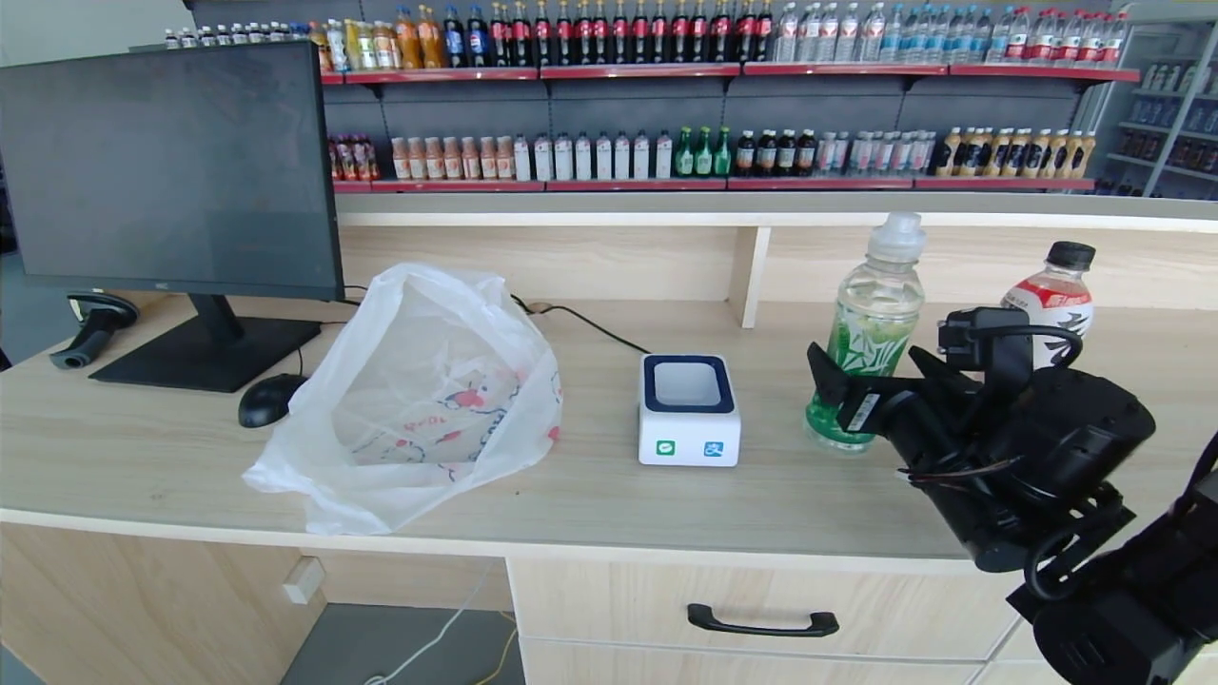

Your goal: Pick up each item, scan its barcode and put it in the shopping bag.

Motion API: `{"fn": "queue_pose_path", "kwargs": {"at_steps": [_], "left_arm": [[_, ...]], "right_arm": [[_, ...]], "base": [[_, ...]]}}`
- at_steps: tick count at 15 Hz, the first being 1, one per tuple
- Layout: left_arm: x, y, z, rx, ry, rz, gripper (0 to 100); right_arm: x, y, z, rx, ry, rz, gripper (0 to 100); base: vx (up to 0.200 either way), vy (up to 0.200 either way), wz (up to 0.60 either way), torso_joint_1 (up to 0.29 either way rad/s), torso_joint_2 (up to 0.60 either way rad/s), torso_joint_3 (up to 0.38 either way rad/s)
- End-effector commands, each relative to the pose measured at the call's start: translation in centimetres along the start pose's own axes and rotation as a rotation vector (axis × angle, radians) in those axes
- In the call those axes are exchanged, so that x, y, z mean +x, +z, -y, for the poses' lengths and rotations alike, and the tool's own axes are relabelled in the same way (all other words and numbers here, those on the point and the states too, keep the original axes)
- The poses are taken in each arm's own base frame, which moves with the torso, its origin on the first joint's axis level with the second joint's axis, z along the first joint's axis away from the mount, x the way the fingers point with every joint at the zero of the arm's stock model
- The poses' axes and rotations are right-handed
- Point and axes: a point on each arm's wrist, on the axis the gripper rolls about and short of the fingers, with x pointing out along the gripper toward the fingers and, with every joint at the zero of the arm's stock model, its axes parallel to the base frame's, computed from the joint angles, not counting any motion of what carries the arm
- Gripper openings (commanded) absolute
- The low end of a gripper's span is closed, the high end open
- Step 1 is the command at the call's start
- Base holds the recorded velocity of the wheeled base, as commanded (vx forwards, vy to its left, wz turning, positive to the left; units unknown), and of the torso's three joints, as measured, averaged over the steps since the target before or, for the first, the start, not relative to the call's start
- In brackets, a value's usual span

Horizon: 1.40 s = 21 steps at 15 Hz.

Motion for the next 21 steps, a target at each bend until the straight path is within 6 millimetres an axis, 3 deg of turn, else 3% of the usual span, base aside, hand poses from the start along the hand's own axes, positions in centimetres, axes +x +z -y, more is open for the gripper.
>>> {"fn": "queue_pose_path", "kwargs": {"at_steps": [1,18,19,21], "left_arm": [[0.0,0.0,0.0,0.0,0.0,0.003,100],[0.0,0.0,0.0,0.0,0.0,0.003,100],[0.0,0.0,0.0,0.0,0.0,0.005,100],[0.0,0.0,0.0,0.0,0.0,0.005,100]], "right_arm": [[0.7,-0.3,0.7,-0.008,-0.019,0.002,100],[3.3,-1.8,1.1,-0.012,0.006,0.0,100],[3.4,-1.6,1.1,-0.009,0.006,0.008,0],[3.5,-1.6,1.0,-0.005,0.007,0.011,0]], "base": [[0.0,0.0,0.0,0.0,0.0,0.0],[0.0,0.0,0.0,0.0,0.0,0.0],[0.0,0.0,0.0,0.0,0.0,0.0],[0.0,0.0,0.0,0.0,0.0,0.0]]}}
